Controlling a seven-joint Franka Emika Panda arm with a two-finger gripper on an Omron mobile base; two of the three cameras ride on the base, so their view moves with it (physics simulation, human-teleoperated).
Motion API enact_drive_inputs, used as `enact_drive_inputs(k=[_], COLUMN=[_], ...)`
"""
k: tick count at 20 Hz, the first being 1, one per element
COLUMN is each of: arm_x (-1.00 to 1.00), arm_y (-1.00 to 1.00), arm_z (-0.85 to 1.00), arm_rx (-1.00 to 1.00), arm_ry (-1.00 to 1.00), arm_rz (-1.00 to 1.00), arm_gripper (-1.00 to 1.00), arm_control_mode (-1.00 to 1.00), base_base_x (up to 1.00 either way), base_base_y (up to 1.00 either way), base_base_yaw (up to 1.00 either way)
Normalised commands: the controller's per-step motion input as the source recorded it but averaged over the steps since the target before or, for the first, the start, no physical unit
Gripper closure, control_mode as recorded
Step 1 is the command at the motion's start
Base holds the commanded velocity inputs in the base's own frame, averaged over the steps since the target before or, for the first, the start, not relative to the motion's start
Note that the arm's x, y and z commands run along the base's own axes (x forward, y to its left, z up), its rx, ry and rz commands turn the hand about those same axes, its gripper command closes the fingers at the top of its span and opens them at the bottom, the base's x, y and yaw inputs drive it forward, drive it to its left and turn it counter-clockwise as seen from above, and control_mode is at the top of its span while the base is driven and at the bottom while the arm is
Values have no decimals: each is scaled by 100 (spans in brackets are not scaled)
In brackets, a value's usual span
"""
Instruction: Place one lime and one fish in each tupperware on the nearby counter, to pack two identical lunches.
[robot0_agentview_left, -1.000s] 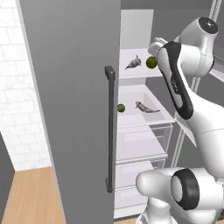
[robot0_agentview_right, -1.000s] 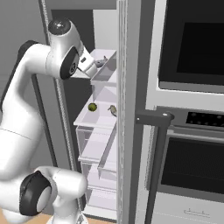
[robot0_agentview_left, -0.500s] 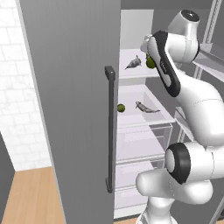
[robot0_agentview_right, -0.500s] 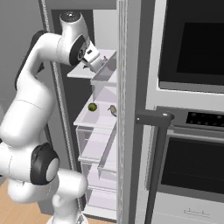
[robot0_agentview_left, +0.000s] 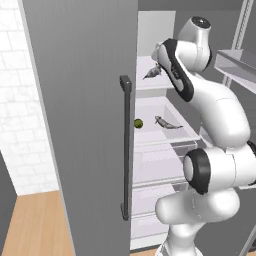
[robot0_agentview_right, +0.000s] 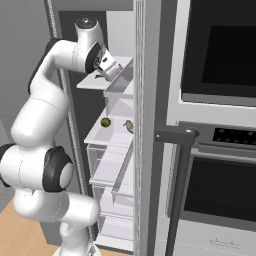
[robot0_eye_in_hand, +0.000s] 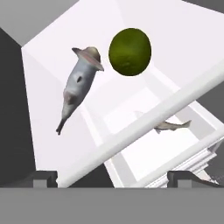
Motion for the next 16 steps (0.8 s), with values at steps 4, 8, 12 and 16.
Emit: enact_drive_inputs(k=[4, 8, 12, 16], arm_x=[38, 36, 39, 40], arm_y=[0, 0, 0, 0], arm_z=[-17, -9, -18, -12], arm_rx=[2, 0, 0, 0], arm_ry=[6, 5, 3, 0], arm_rz=[0, 0, 0, 0], arm_gripper=[-100, -100, -100, -100], arm_control_mode=[-100, -100, -100, -100], base_base_x=[0, 0, 0, 0], base_base_y=[0, 0, 0, 0], base_base_yaw=[0, 0, 0, 0])
